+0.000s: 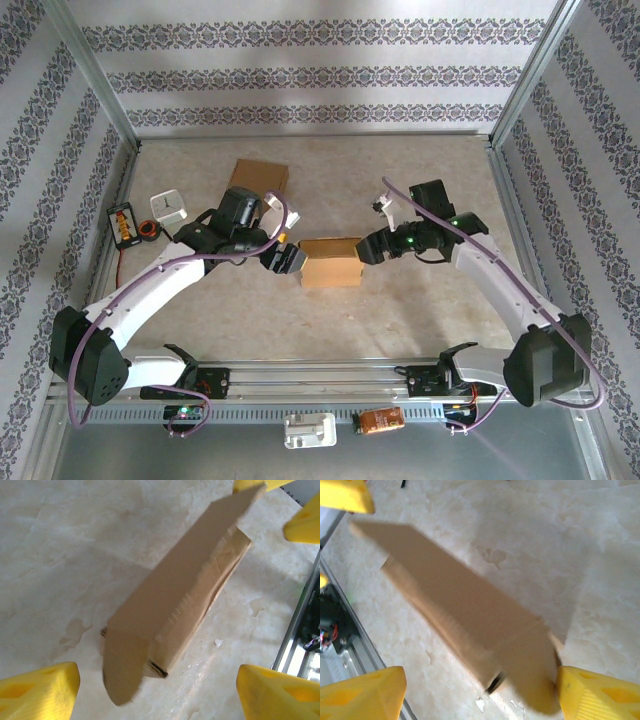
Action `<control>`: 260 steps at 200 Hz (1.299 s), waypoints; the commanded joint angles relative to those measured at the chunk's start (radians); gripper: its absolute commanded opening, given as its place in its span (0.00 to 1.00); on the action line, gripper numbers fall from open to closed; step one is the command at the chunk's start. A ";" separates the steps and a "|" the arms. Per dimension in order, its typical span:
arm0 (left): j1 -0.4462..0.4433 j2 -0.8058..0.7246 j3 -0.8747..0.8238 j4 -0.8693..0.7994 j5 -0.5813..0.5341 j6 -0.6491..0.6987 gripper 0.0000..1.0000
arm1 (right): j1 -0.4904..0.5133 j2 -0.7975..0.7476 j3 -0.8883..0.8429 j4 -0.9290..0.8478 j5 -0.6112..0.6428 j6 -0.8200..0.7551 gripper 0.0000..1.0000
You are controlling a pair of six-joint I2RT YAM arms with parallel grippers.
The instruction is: Fold the paper box
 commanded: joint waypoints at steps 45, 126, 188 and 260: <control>-0.015 -0.012 -0.018 0.017 -0.008 0.013 0.82 | 0.014 0.008 -0.005 0.050 0.070 -0.096 0.56; -0.015 -0.017 -0.017 0.005 -0.067 -0.091 0.75 | 0.026 0.025 0.020 0.045 0.057 -0.053 0.25; -0.015 0.013 0.025 -0.046 -0.094 -0.114 0.53 | 0.038 0.038 0.049 0.016 0.072 -0.010 0.17; -0.016 0.040 0.046 -0.096 -0.078 -0.138 0.31 | 0.048 0.066 0.085 -0.003 0.093 0.037 0.17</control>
